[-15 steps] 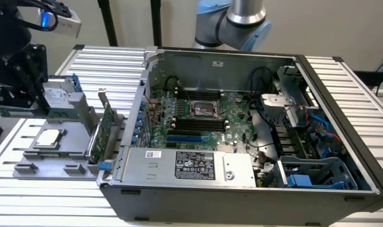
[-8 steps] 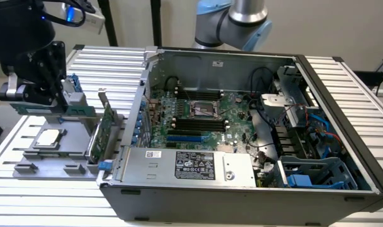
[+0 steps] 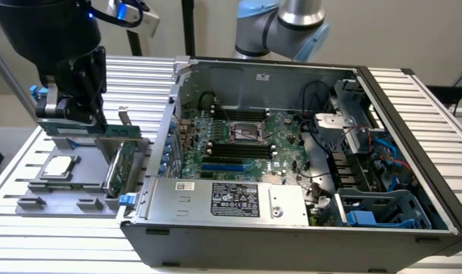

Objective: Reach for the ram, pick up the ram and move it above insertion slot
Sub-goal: 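Pick up the ram and move it above insertion slot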

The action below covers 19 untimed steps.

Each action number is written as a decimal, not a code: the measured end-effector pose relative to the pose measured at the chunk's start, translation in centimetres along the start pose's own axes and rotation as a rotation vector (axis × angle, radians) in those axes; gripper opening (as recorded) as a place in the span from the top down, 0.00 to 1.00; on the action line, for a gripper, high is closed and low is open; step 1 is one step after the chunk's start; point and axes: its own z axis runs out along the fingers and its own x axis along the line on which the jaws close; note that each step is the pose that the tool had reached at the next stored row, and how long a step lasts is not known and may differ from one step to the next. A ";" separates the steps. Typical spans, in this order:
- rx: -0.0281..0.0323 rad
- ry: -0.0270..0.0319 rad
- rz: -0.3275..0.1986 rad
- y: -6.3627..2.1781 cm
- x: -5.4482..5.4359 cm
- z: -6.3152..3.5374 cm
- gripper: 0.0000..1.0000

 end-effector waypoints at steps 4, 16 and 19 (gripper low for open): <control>-0.0003 -0.0021 0.000 -1.79 0.0 -0.19 0.86; -0.0003 -0.0123 -0.001 -7.24 0.1 -0.48 0.86; -0.0002 -0.0156 -0.001 -8.60 0.1 -0.53 0.86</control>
